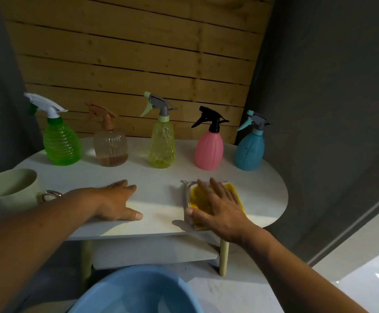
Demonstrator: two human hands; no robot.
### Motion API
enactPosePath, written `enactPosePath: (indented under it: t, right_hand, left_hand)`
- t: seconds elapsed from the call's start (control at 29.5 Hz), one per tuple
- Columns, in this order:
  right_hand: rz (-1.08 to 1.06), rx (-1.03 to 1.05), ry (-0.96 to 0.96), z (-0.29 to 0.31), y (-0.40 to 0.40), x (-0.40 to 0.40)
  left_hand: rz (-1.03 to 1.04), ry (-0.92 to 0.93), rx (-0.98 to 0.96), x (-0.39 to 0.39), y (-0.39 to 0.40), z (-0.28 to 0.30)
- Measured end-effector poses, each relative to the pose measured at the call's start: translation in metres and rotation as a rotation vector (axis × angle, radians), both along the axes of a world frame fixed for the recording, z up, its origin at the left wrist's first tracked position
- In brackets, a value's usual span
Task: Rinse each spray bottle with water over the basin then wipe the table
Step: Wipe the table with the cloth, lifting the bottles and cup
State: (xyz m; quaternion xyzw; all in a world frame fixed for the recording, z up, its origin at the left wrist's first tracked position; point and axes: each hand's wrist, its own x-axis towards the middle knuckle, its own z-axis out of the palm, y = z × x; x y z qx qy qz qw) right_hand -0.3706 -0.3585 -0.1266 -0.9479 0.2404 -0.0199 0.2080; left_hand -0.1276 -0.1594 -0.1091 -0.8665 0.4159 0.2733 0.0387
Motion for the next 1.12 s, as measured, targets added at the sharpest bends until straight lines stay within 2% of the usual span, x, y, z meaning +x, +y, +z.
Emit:
enactPosePath:
  t: [0.07,0.1,0.17,0.2,0.27,0.34,0.44,0.58,0.64,0.75,0.81,0.88,0.95,1.02,1.12]
  right_hand:
    - [-0.085,0.092,-0.163,0.012,-0.006,-0.013]
    - [-0.111,0.070,-0.178,0.017,-0.013,-0.021]
    - [-0.088,-0.054,-0.101,0.022,-0.021,-0.035]
    - [-0.049,-0.128,-0.060,0.022,-0.023,-0.040]
    - [0.014,-0.259,-0.009,0.019,-0.027,-0.046]
    - [0.042,-0.295,0.007,0.017,-0.029,-0.046]
    - [0.074,-0.228,-0.039,0.019,-0.031,-0.049]
    - [0.074,-0.112,-0.069,0.028,-0.032,-0.054]
    - [0.066,-0.062,-0.041,0.035,-0.034,-0.057]
    - [-0.002,-0.005,0.015,0.037,-0.036,-0.057]
    - [-0.156,0.006,-0.114,0.037,-0.042,-0.049]
    - [-0.379,0.050,-0.216,0.038,-0.054,-0.034]
    - [-0.546,0.163,-0.115,0.040,-0.063,-0.016]
    - [-0.612,0.289,0.036,0.045,-0.067,-0.002]
    - [-0.548,0.317,0.115,0.053,-0.069,0.013]
  left_hand:
    - [0.056,0.028,-0.140,-0.008,-0.001,-0.001]
    - [0.091,0.028,-0.278,-0.017,-0.004,-0.002]
    - [0.153,0.001,-0.558,-0.045,-0.019,-0.002]
    - [0.187,0.036,-0.618,-0.062,-0.029,0.001]
    - [0.235,0.222,-0.591,-0.094,-0.049,0.007]
    - [0.242,0.323,-0.524,-0.117,-0.065,0.007]
    - [0.326,0.346,-0.595,-0.129,-0.078,0.004]
    - [0.556,0.540,-0.747,-0.126,-0.083,0.015]
    - [0.503,0.482,-0.680,-0.122,-0.081,0.014]
    - [0.323,0.283,-0.500,-0.126,-0.078,0.008]
    - [0.256,0.161,-0.471,-0.129,-0.081,0.008]
    - [0.231,0.070,-0.533,-0.125,-0.089,0.011]
    - [0.193,0.067,-0.534,-0.114,-0.099,0.010]
    - [0.135,0.160,-0.488,-0.102,-0.109,0.006]
    - [0.032,0.244,-0.485,-0.088,-0.116,0.010]
